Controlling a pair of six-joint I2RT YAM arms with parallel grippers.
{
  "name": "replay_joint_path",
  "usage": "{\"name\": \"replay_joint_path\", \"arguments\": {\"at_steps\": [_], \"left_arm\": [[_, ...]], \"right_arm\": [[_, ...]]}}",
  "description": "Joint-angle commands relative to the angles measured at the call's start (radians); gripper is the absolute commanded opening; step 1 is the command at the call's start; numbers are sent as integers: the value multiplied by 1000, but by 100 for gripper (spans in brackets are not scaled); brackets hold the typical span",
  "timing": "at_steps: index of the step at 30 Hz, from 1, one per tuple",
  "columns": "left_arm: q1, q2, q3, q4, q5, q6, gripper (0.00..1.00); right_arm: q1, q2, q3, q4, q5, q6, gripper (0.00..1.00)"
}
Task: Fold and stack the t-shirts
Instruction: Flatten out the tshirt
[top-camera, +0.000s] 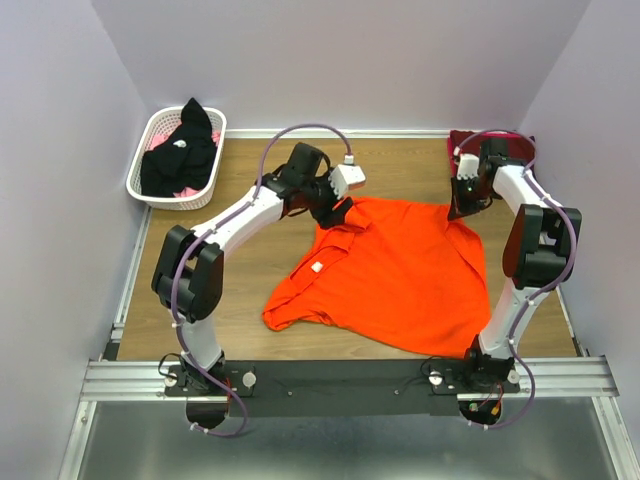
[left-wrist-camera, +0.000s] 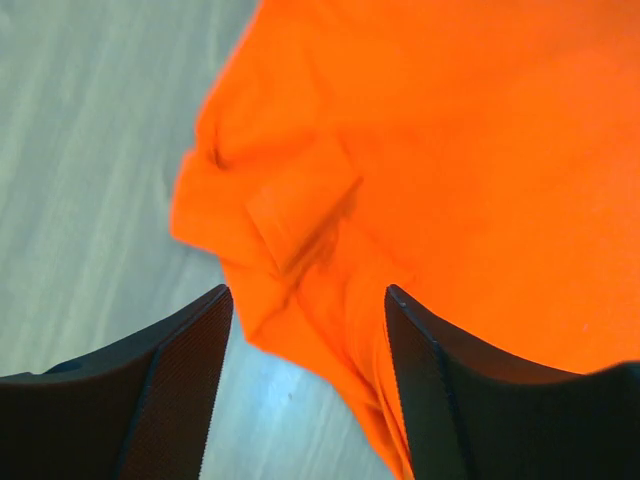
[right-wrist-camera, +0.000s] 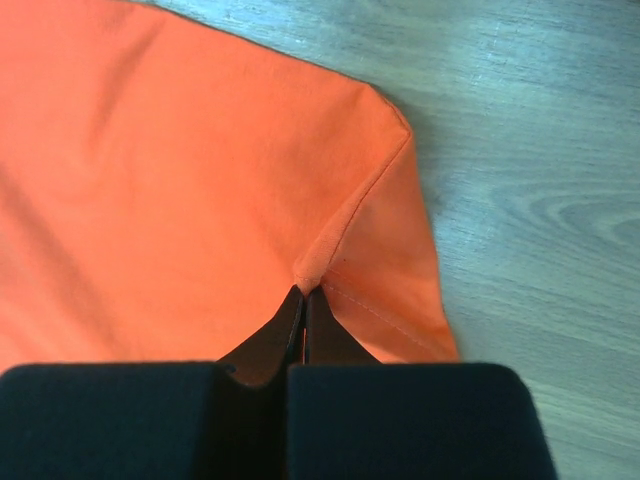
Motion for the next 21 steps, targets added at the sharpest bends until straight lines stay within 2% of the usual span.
{"name": "replay_joint_path", "arguments": {"at_steps": [1, 8, 21], "left_arm": [[-6, -15, -88, -67, -27, 51, 69], [-7, -29, -235, -37, 4, 55, 68], [-58, 155, -94, 45, -93, -5, 65]], "right_arm": [[0, -14, -5, -39, -10, -28, 1], [0, 3, -2, -58, -11, -34, 1], [0, -8, -29, -71, -2, -57, 1]]}}
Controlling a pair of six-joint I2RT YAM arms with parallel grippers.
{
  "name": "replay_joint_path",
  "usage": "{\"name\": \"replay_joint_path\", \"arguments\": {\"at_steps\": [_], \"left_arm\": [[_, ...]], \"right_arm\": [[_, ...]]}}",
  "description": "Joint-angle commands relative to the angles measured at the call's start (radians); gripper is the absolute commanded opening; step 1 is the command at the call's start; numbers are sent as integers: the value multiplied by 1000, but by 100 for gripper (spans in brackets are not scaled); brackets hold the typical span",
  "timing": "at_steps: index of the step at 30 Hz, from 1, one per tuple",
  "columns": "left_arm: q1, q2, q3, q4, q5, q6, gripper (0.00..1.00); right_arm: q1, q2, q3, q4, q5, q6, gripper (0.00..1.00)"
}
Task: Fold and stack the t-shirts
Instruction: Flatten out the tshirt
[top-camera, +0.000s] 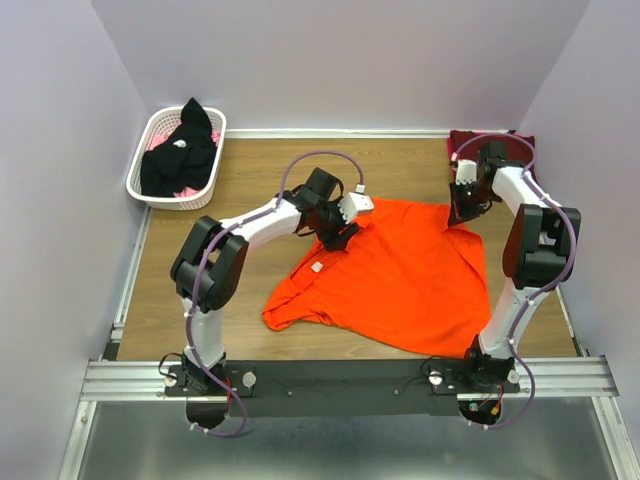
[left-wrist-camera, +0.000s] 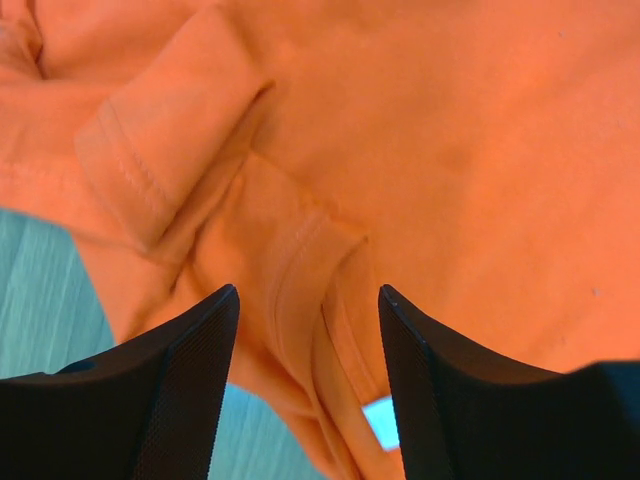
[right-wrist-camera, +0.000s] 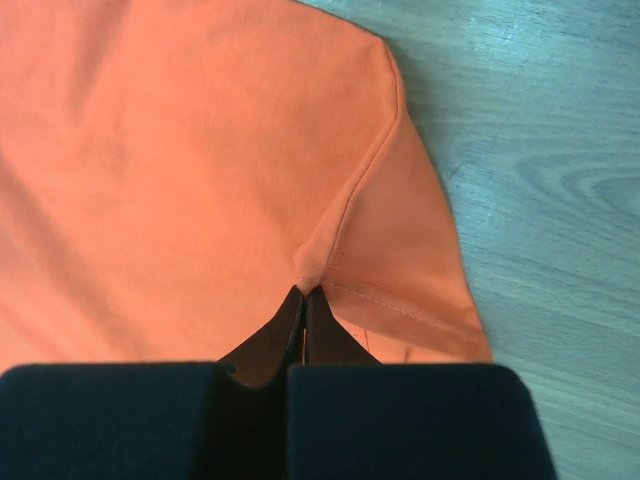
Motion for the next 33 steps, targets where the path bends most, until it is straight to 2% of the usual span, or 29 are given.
{"name": "replay_joint_path", "arguments": {"at_steps": [1, 4, 6, 7, 10, 11, 14, 18, 19, 21, 24, 31, 33], "left_arm": [[-10, 68, 35, 20, -66, -13, 64], [-9, 83, 41, 22, -83, 2, 59], [-9, 88, 46, 17, -86, 8, 46], [-9, 81, 48, 12, -86, 10, 33], [-6, 51, 40, -11, -79, 17, 12], [-3, 16, 35, -18, -76, 19, 1], [34, -89, -7, -58, -50, 25, 0], [157, -208, -140, -136, -56, 77, 0], [215, -222, -171, -171, -83, 99, 0], [263, -255, -242, -199, -114, 167, 0], [367, -317, -421, -192, -198, 231, 0], [425, -300, -523, -172, -323, 290, 0], [468, -294, -491, -181, -311, 300, 19]], "right_arm": [[0, -8, -13, -26, -1, -26, 0], [0, -8, -20, -28, 7, -30, 1], [0, -5, -21, -28, 10, -30, 1], [0, -2, -20, -28, 12, -29, 1], [0, 0, -18, -29, 15, -32, 0], [0, 0, -18, -28, 18, -32, 0], [0, -8, -26, -28, 39, -47, 1], [-2, -23, -46, -28, 76, -76, 0], [-2, -28, -50, -28, 84, -82, 1], [-2, -34, -64, -28, 108, -105, 1], [-3, -54, -110, -29, 150, -153, 1], [-3, -83, -165, -34, 180, -204, 0], [-3, -100, -176, -37, 171, -213, 1]]}}
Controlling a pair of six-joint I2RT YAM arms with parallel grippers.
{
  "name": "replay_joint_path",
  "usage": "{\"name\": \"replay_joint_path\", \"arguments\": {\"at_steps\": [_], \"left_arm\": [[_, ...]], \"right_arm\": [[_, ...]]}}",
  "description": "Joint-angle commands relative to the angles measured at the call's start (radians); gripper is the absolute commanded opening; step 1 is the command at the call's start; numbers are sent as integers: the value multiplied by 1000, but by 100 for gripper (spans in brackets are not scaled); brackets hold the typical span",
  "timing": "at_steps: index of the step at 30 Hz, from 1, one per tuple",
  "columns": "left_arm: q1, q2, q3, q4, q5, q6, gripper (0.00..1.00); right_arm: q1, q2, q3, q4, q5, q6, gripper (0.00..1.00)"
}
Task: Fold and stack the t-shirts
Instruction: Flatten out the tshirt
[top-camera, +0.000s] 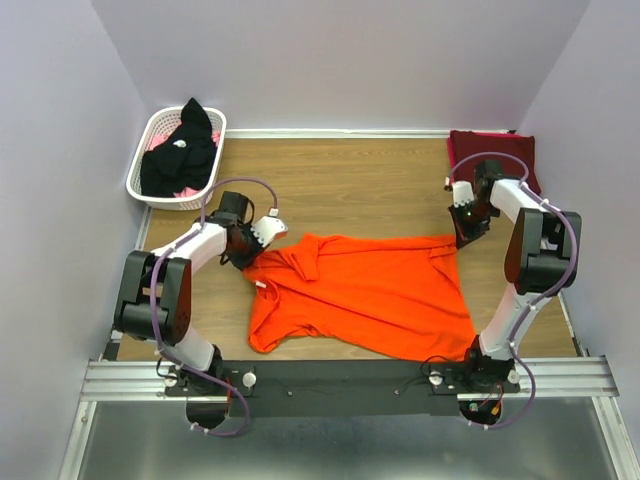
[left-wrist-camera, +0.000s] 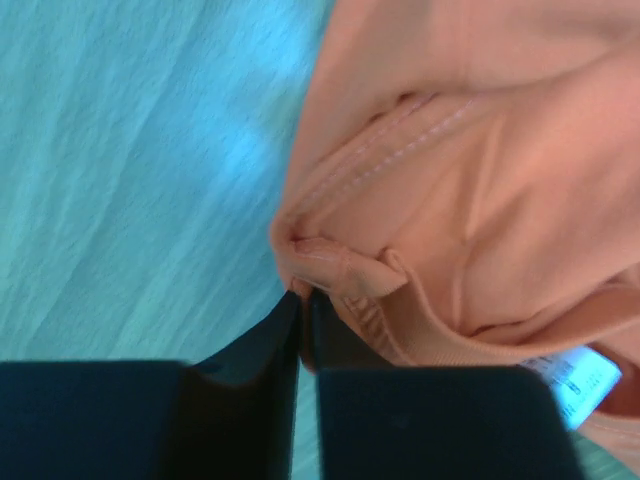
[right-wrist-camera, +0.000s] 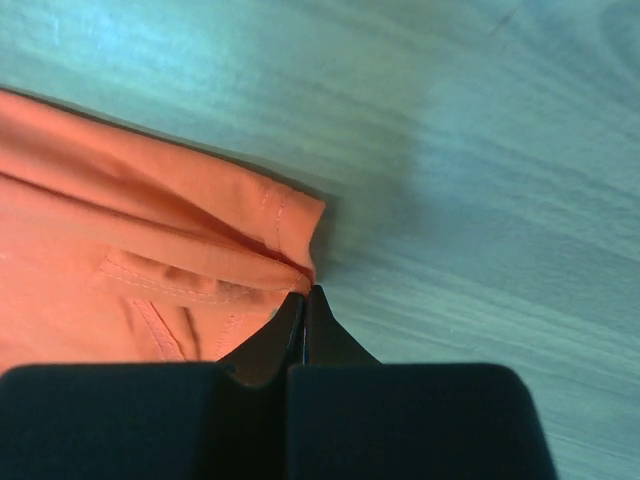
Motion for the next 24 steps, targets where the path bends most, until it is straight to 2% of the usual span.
{"name": "replay_joint_path", "arguments": {"at_steps": [1, 2, 3, 4, 5, 8, 12, 14, 24], "left_arm": [[76, 27, 10, -92, -62, 64, 30], [87, -2, 36, -118, 35, 87, 50], [96, -21, 89, -144, 86, 101, 61], [96, -41, 117, -185, 132, 111, 67], [96, -79, 146, -205, 227, 139, 69], [76, -131, 231, -230, 346, 130, 71], [-42, -119, 252, -210, 329, 69, 71], [-98, -96, 226, -175, 329, -18, 71], [-266, 69, 223, -41, 274, -181, 71]], "right_arm": [[-3, -61, -20, -25, 36, -50, 1], [-3, -67, -15, -28, 17, -44, 1], [-3, -69, -12, -33, 4, -43, 0], [-2, -70, -5, -37, -9, -40, 1], [-2, -72, 11, -49, -48, -37, 1], [-3, -70, 37, -68, -119, -24, 0], [-3, -58, 74, -88, -164, -9, 0], [-3, -47, 87, -102, -158, -12, 1], [-3, -67, 83, -111, -147, -18, 1]]}}
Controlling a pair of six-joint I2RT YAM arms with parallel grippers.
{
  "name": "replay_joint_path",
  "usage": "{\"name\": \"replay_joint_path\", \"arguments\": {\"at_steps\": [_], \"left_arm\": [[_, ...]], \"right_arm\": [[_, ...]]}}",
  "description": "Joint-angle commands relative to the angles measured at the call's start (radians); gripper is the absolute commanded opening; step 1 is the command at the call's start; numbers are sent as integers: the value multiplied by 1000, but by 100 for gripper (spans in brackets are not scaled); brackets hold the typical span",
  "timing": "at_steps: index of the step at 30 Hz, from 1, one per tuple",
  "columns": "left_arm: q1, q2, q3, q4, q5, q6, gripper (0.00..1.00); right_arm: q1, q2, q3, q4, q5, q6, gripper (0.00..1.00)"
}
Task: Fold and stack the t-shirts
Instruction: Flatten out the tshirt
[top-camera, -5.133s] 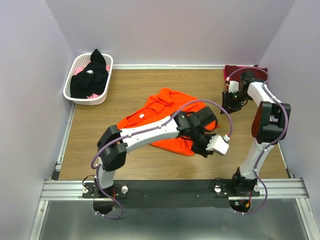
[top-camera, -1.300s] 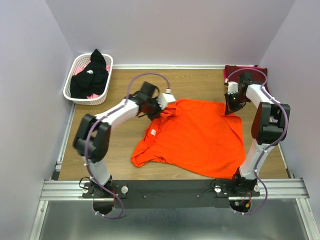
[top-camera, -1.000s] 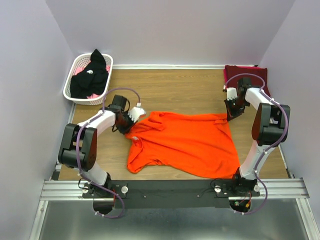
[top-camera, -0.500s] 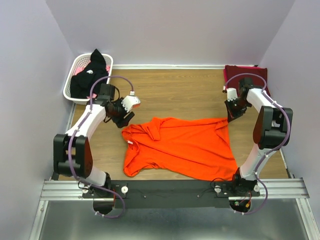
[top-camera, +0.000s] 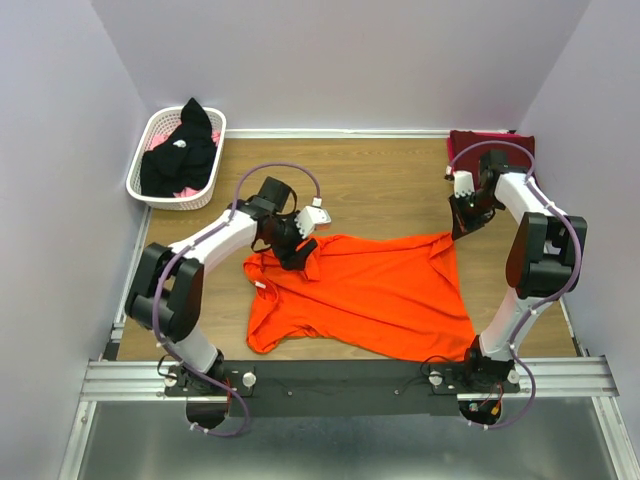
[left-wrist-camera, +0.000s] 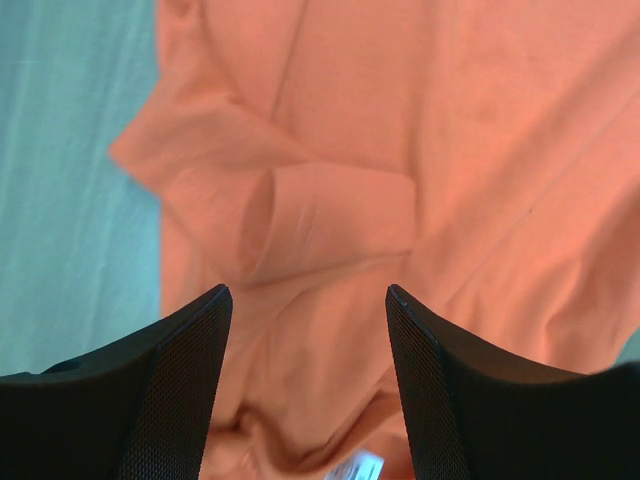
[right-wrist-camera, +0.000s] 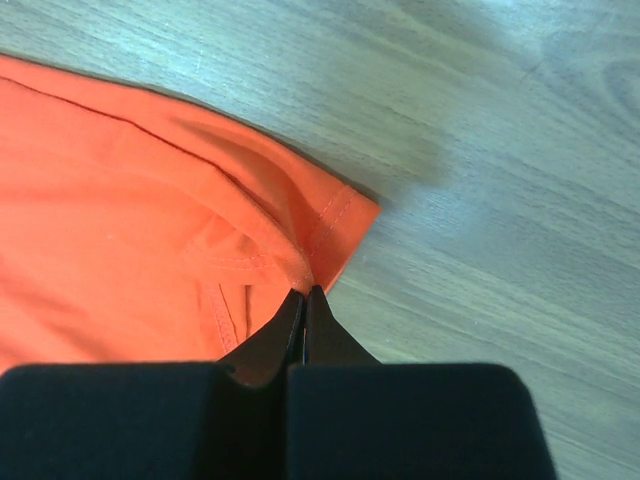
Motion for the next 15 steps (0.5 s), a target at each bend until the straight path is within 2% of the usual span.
{"name": "replay_joint_path", "arguments": {"at_steps": [1, 5, 7, 8, 9, 10, 12, 15], "left_arm": [[-41, 48, 7, 68, -4, -88, 71], [-44, 101, 42, 95, -15, -142, 65], [-44, 139, 69, 97, -19, -154, 50], [-42, 150, 77, 99, -21, -159, 22], [-42, 151, 96, 95, -18, -157, 5], [-41, 148, 105, 89, -22, -154, 0], [-33, 122, 140, 70, -26, -135, 0], [-1, 96, 223, -15, -24, -23, 0]], "right_arm": [[-3, -20, 17, -28, -21, -4, 1], [-3, -22, 6, -28, -13, -8, 1], [-3, -22, 5, -28, -13, -11, 0], [-3, -20, 5, -28, -12, -11, 1], [-3, -19, 6, -30, -10, -11, 1], [-3, -20, 6, -28, -10, -13, 1], [-3, -26, 5, -28, -4, -16, 0], [-3, -32, -2, -28, 0, -22, 1]]}}
